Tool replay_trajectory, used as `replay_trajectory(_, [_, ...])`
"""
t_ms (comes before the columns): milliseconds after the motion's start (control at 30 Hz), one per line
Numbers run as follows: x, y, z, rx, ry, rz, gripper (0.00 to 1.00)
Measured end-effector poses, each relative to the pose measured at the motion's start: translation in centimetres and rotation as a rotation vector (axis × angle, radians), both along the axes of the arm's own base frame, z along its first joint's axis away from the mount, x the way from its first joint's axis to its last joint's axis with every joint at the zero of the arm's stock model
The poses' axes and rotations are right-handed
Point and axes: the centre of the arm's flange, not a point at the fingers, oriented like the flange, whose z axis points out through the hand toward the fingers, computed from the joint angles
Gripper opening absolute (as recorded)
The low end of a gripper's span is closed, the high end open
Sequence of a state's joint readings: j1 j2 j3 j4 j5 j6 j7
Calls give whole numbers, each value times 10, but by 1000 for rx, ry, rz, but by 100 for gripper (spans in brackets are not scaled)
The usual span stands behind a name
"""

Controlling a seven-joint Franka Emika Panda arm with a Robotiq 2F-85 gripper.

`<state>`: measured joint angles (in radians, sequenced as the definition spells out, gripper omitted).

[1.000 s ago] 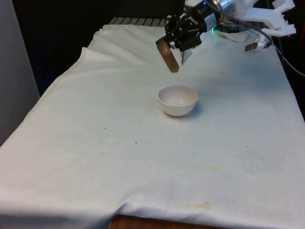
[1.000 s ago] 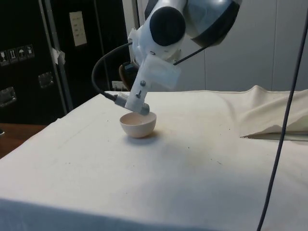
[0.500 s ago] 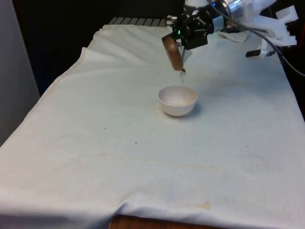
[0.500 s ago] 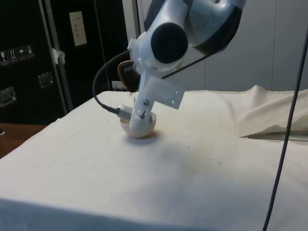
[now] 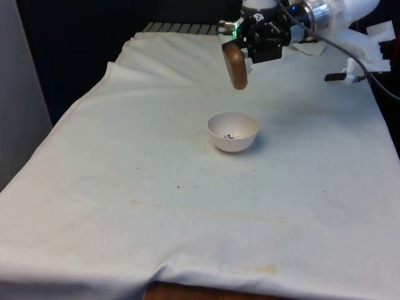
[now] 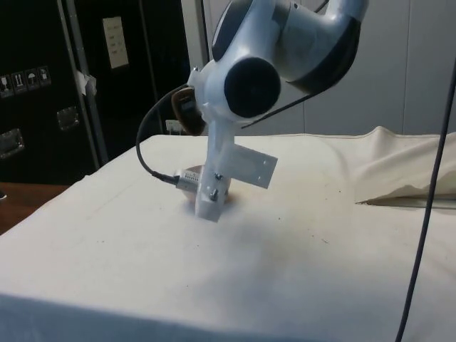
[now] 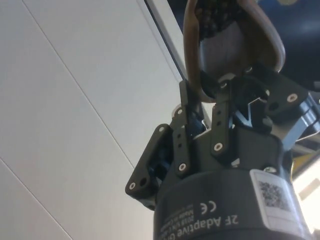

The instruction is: Pour the coffee beans from the cup into the bowl.

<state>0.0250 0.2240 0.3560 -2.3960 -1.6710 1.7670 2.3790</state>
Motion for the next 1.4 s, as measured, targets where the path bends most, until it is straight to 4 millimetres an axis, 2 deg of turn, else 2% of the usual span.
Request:
replay_trajectory(867, [1,-11,-16,-152,-22,14,6])
replay_trajectory(1400, [0,-15,-18,-243,-40,22,6])
